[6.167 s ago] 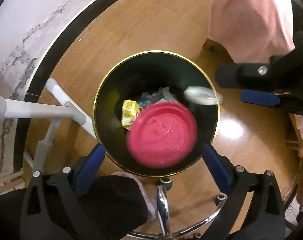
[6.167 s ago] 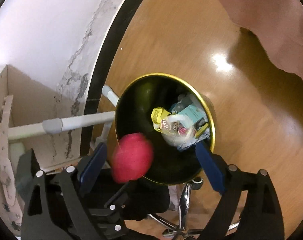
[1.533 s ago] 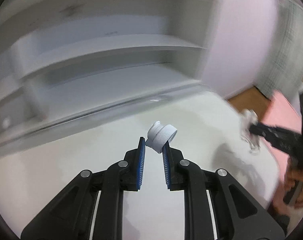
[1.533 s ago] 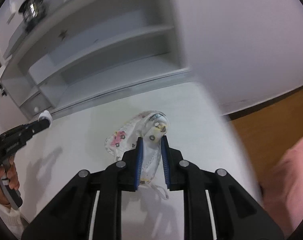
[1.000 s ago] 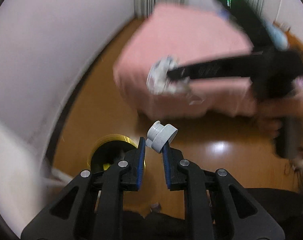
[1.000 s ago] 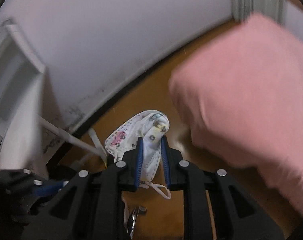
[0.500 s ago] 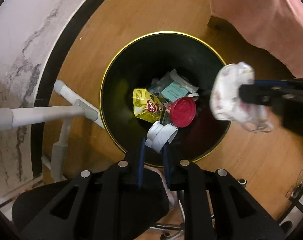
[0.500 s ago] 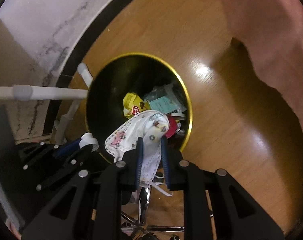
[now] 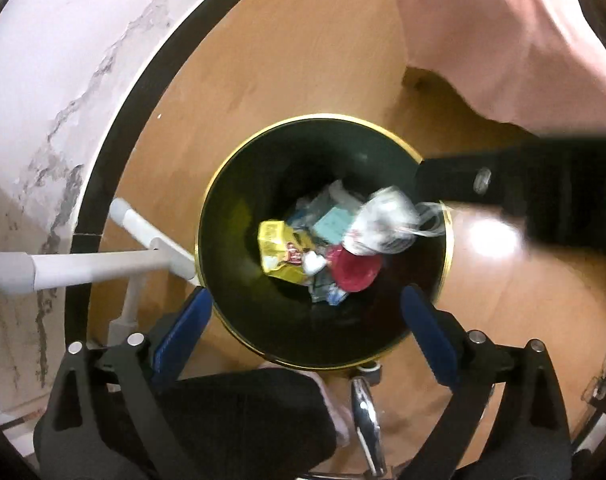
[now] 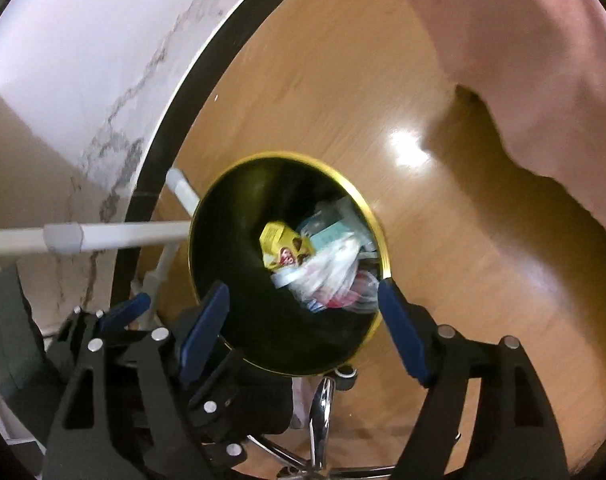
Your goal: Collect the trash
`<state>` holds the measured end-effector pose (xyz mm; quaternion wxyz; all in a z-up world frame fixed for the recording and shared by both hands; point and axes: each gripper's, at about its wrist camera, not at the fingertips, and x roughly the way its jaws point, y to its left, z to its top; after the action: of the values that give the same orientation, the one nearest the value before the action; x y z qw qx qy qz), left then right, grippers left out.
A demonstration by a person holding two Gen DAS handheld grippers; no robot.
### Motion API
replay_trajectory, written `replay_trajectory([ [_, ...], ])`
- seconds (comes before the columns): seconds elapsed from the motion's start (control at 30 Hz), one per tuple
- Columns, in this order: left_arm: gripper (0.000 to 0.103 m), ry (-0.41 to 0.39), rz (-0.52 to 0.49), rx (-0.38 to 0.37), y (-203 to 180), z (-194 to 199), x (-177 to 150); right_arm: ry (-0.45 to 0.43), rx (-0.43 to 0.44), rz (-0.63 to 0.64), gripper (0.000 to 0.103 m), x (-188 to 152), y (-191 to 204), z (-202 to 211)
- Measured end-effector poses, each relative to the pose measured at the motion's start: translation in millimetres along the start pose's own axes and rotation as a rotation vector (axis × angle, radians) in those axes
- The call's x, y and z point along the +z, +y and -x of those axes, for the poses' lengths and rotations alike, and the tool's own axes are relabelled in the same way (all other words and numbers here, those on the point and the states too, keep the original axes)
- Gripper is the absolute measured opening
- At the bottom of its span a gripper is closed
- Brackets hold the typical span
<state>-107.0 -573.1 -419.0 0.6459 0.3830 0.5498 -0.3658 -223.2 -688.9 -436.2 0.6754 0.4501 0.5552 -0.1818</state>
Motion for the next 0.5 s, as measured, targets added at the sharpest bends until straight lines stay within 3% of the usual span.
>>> replay_trajectory([
  [0.1,0.093,-0.049,0.008,-0.054,-13,22,-2,-0.093,-0.019,-0.030,0.075,-2,-15,42],
  [0.23,0.093,-0.179,-0.036,-0.155,-47,76,-13,-0.315,-0.087,-0.018,0.077,-12,-23,137],
  [0.37,0.093,-0.394,-0.120,-0.307,-82,179,-40,-0.593,-0.139,0.052,0.084,-49,-2,260],
  [0.43,0.093,-0.518,-0.143,-0.372,-85,236,-61,-0.735,-0.172,0.132,0.094,-77,23,319],
  [0.5,0.093,-0.634,-0.173,-0.406,-80,293,-87,-0.889,-0.213,0.233,0.097,-108,58,372],
])
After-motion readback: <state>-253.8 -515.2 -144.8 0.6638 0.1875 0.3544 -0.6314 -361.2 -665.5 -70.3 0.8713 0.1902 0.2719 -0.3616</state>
